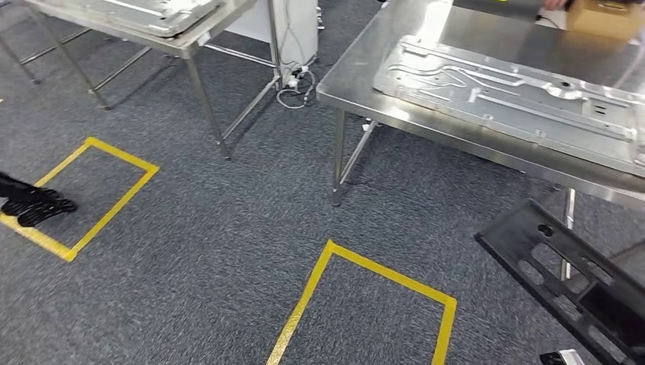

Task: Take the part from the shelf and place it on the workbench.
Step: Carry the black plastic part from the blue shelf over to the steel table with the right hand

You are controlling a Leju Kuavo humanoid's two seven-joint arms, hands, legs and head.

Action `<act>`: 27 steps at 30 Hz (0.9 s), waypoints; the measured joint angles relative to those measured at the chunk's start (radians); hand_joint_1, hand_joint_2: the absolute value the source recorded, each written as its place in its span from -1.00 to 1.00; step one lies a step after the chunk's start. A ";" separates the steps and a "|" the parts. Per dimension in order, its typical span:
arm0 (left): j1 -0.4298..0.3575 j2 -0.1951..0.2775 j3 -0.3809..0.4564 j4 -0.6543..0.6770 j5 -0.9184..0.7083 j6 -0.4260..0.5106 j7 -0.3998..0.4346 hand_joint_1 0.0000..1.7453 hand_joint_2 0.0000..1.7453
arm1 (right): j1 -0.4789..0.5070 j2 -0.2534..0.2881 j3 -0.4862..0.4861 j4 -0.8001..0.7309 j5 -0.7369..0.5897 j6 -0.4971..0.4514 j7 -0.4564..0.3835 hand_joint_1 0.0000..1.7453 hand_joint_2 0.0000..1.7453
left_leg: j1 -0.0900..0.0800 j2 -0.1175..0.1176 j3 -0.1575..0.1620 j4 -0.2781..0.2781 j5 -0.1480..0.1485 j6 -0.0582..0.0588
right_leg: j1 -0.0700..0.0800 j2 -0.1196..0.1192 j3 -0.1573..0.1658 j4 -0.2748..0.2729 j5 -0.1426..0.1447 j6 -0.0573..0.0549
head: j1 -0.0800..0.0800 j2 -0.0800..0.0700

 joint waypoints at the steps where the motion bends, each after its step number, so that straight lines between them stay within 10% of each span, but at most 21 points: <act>1: 0.001 0.000 0.000 0.000 0.000 0.000 0.000 -1.00 1.00 | 0.001 0.000 0.006 0.000 0.000 0.000 0.000 1.00 1.00 | 0.000 -0.003 0.006 -0.029 0.033 0.002 | 0.000 0.017 0.002 0.002 -0.001 0.000 | 0.000 0.000; 4: 0.004 0.001 0.000 0.000 0.000 0.000 0.000 -1.00 1.00 | 0.001 0.000 0.017 0.000 0.000 0.000 0.001 1.00 1.00 | 0.002 -0.074 0.071 -0.217 0.144 0.015 | -0.001 0.063 -0.001 0.013 -0.007 0.008 | 0.000 0.000; 6: 0.004 0.003 0.000 0.001 0.000 0.000 0.000 -1.00 1.00 | 0.002 0.000 0.024 0.000 0.001 -0.001 0.001 1.00 1.00 | 0.000 -0.110 0.086 -0.263 0.155 0.023 | -0.006 0.091 -0.012 0.017 -0.006 0.022 | 0.000 0.000; 8: 0.000 0.004 0.000 0.001 -0.001 0.000 0.000 -1.00 1.00 | 0.007 0.001 0.029 0.000 0.002 -0.002 0.001 1.00 1.00 | -0.003 -0.086 0.090 -0.273 0.160 0.034 | -0.011 0.110 -0.019 0.015 0.000 0.038 | 0.000 0.000; 12: 0.001 0.004 0.000 0.001 -0.003 -0.001 0.000 -1.00 1.00 | 0.007 0.001 0.037 0.000 0.004 -0.002 -0.004 1.00 1.00 | 0.000 -0.021 0.101 -0.296 0.170 0.057 | -0.003 -0.012 -0.082 0.139 -0.072 0.052 | 0.001 0.000; 14: 0.003 0.004 -0.001 0.001 -0.006 -0.001 0.001 -1.00 1.00 | 0.004 0.000 0.054 0.004 0.011 -0.002 -0.006 1.00 1.00 | -0.003 0.011 0.100 -0.295 0.168 0.059 | -0.005 -0.036 -0.141 0.256 -0.120 0.058 | 0.001 0.000; 16: 0.003 0.005 -0.001 0.002 -0.008 -0.001 0.002 -1.00 1.00 | 0.004 -0.001 0.083 0.013 0.011 -0.004 0.010 1.00 1.00 | -0.004 0.034 0.101 -0.295 0.165 0.056 | -0.007 -0.042 -0.137 0.257 -0.100 0.061 | 0.001 0.000; 20: -0.005 0.004 -0.001 0.001 -0.009 -0.003 0.000 -1.00 1.00 | 0.010 -0.022 0.176 0.031 -0.109 0.006 0.054 1.00 1.00 | -0.007 0.055 0.108 -0.292 0.158 0.043 | -0.002 -0.057 0.000 0.018 -0.008 0.045 | 0.001 0.000; 24: -0.008 0.005 0.001 0.001 -0.007 -0.006 -0.003 -1.00 1.00 | 0.033 -0.039 0.261 0.029 -0.237 0.033 0.038 1.00 1.00 | -0.007 0.051 0.110 -0.289 0.144 0.019 | 0.003 -0.053 0.012 -0.004 -0.013 0.016 | 0.001 0.000; 27: -0.003 0.005 0.005 0.001 -0.005 -0.006 -0.004 -1.00 1.00 | 0.062 -0.042 0.322 0.004 -0.247 0.031 0.021 1.00 1.00 | -0.003 0.015 0.055 -0.165 0.077 0.010 | 0.001 -0.050 0.024 -0.013 -0.016 -0.003 | -0.001 0.000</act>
